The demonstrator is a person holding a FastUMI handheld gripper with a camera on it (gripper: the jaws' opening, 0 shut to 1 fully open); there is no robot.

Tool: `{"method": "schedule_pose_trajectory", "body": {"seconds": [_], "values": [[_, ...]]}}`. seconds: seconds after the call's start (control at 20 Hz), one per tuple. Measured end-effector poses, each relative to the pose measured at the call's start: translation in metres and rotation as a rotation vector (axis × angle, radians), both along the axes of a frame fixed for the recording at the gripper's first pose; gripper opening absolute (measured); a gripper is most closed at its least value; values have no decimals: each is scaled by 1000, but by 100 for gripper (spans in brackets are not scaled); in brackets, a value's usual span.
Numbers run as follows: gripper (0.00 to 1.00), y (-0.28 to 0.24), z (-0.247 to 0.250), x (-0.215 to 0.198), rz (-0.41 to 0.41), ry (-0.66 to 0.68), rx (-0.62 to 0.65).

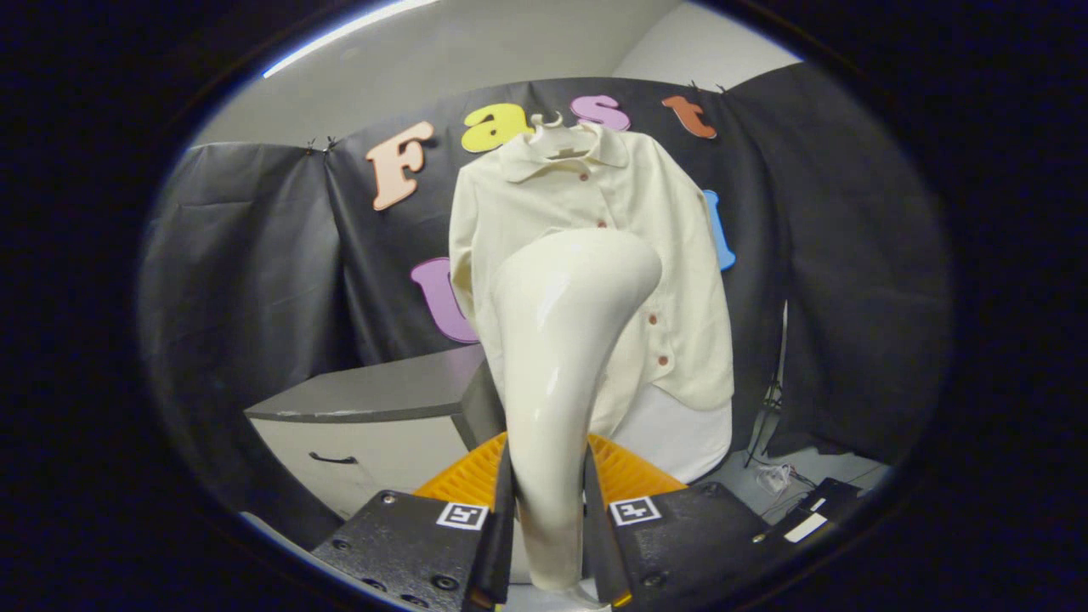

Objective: Iron the clothes twice with a garment steamer, once on the left side and once on the right side.

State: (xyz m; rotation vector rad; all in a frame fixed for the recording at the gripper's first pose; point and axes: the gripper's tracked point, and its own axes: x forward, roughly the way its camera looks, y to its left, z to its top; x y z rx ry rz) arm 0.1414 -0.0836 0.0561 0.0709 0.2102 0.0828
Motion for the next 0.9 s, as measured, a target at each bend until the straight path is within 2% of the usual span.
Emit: {"method": "schedule_pose_trajectory", "body": {"seconds": [0.55, 0.9], "values": [[38, 118, 65, -63, 34, -192, 5], [38, 159, 51, -115, 23, -205, 37]]}}
